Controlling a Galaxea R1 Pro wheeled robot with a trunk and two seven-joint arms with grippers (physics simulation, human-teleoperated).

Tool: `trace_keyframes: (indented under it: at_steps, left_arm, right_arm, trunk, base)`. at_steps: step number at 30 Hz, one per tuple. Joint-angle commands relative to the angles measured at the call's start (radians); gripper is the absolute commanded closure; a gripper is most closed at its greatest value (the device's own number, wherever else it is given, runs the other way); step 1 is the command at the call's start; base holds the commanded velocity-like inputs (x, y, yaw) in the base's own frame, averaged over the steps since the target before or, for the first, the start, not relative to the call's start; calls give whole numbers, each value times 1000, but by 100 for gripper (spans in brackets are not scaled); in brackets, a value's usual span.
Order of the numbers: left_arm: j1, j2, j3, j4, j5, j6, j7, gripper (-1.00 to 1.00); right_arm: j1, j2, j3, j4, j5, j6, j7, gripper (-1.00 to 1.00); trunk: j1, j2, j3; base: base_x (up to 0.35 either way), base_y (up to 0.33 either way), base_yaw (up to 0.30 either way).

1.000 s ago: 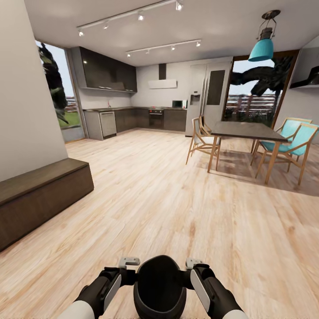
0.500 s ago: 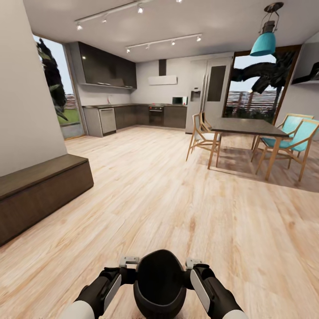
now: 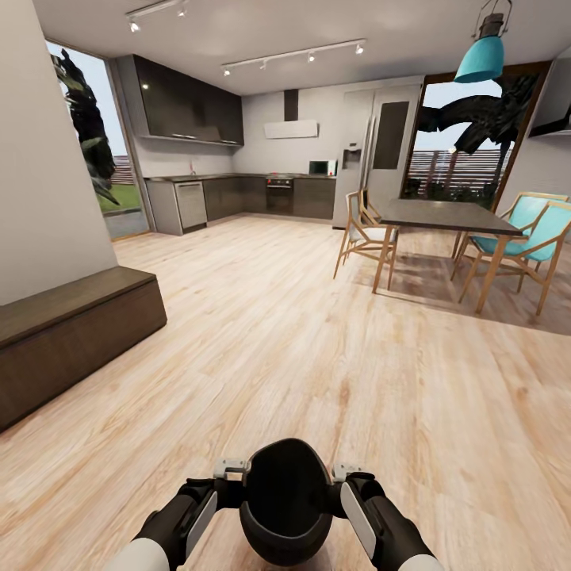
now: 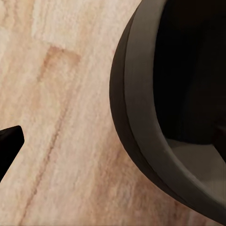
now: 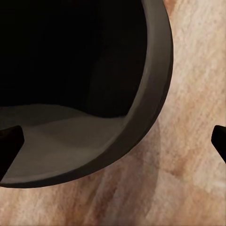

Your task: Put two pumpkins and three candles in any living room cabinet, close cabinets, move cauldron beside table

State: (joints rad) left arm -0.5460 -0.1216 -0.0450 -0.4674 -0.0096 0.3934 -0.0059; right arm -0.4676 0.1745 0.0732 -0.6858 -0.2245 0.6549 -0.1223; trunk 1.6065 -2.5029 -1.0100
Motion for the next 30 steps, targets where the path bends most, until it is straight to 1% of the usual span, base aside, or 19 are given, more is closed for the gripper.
trace_keyframes:
  at_steps: [1,20,27,30]
  left_arm:
    - [0,0,-3,-2,-1,6,-1,-100]
    - [0,0,-3,-3,-1,5,-6,-100]
    - [0,0,-3,-3,-1,5,-7,-100]
    - [0,0,-3,-3,-1,4,-7,-100]
  right_arm:
    - [0,0,2,-1,-11,3,-10,-100]
    - [0,0,2,-2,-14,1,-10,-100]
    - [0,0,2,-3,-15,0,-10,-100]
    - [0,0,2,-3,-16,-1,-10,-100]
  trunk:
    - [0,0,-1]
    - [0,0,-1]
    - [3,-2,-28]
    - [3,-2,-28]
  base:
    - [0,0,0]
    - [0,0,0]
    - [0,0,0]
    - [0,0,0]
